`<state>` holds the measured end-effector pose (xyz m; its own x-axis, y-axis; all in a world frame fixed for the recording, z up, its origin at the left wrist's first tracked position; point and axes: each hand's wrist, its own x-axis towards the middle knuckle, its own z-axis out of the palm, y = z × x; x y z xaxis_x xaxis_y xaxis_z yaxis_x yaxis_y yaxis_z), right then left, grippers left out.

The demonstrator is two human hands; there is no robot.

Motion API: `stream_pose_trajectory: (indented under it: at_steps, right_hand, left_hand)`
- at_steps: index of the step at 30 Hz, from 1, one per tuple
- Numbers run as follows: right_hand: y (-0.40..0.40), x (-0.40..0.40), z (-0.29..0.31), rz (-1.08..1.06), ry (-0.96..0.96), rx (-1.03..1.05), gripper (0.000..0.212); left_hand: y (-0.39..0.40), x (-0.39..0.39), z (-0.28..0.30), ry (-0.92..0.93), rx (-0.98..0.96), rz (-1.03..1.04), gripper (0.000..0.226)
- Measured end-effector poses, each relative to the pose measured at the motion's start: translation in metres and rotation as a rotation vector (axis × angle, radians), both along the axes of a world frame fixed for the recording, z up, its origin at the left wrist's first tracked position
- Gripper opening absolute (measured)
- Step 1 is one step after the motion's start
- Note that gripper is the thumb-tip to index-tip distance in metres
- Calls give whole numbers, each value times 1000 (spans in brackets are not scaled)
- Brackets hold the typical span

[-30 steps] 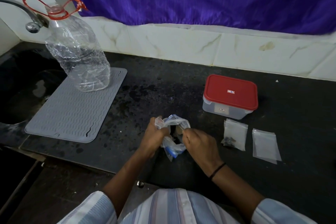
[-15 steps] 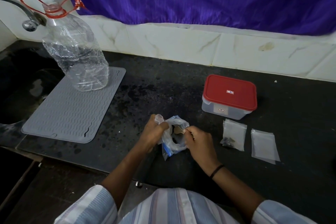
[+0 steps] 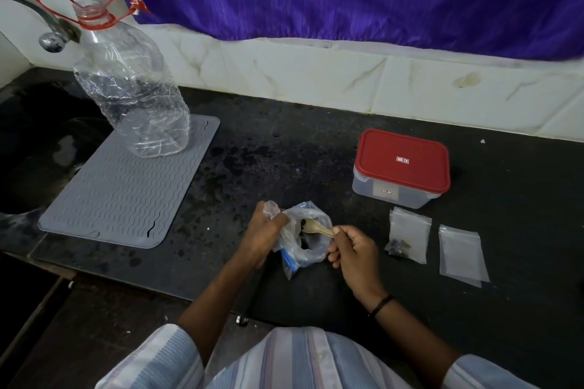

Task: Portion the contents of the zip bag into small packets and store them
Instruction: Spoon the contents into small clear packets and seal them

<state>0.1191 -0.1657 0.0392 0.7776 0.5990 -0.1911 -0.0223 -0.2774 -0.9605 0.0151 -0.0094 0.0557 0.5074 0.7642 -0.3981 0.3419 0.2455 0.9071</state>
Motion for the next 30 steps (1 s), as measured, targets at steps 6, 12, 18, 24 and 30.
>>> stream_pose_trajectory:
  at_steps: [6,12,18,24,30]
  right_hand:
    - [-4,0,-1,-14,82,33,17]
    - [-21,3,8,-51,64,45,16]
    - [-36,4,24,-98,74,86,17]
    - [-33,2,60,-124,97,165,18]
    - [-17,-3,101,-80,52,288,20]
  left_hand:
    - [-2,0,-1,28,52,11,16]
    - [1,-1,2,49,42,-20,27]
    - [1,-5,4,16,71,-69,36]
    - [0,-7,15,29,342,-12,39]
    - [-5,-7,28,-13,736,-118,42]
